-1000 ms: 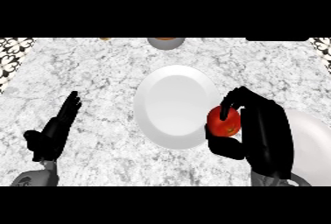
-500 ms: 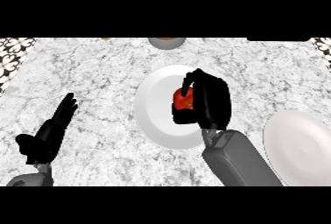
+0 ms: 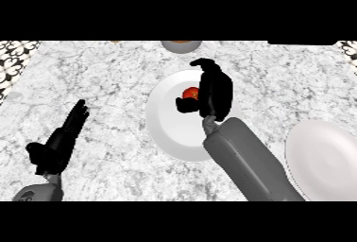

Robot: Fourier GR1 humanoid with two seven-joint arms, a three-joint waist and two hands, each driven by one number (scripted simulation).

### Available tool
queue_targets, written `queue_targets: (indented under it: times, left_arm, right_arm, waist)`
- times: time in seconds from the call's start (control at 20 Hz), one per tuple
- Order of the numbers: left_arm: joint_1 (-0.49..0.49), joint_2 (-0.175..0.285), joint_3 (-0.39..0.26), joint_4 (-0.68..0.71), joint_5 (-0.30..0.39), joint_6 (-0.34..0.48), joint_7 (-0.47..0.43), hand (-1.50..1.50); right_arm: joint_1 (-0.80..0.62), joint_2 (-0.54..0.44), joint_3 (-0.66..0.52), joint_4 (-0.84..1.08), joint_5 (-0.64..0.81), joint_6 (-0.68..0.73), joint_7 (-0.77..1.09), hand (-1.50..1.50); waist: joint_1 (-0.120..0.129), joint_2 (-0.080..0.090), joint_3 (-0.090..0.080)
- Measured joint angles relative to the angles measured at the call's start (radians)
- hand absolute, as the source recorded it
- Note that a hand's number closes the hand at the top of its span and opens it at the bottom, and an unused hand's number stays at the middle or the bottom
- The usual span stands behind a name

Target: Pick the tomato from the plate and place it in the plate

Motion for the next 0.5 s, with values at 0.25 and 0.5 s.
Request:
queue_targets:
  times: [0.25, 0.5]
  left_arm:
    - [-0.018, 0.004, 0.009, 0.015, 0.001, -0.004, 0.004, 0.0]
    - [-0.019, -0.002, 0.009, -0.002, -0.001, 0.007, 0.024, 0.0]
  right_arm:
    - [-0.011, 0.0, -0.017, 0.062, -0.101, -0.139, -0.066, -1.5]
    - [0.045, -0.001, -0.068, -0.008, -0.177, -0.284, -0.161, -1.5]
  waist:
    - [-0.003, 0.001, 0.0]
    - [-0.012, -0.002, 0.001]
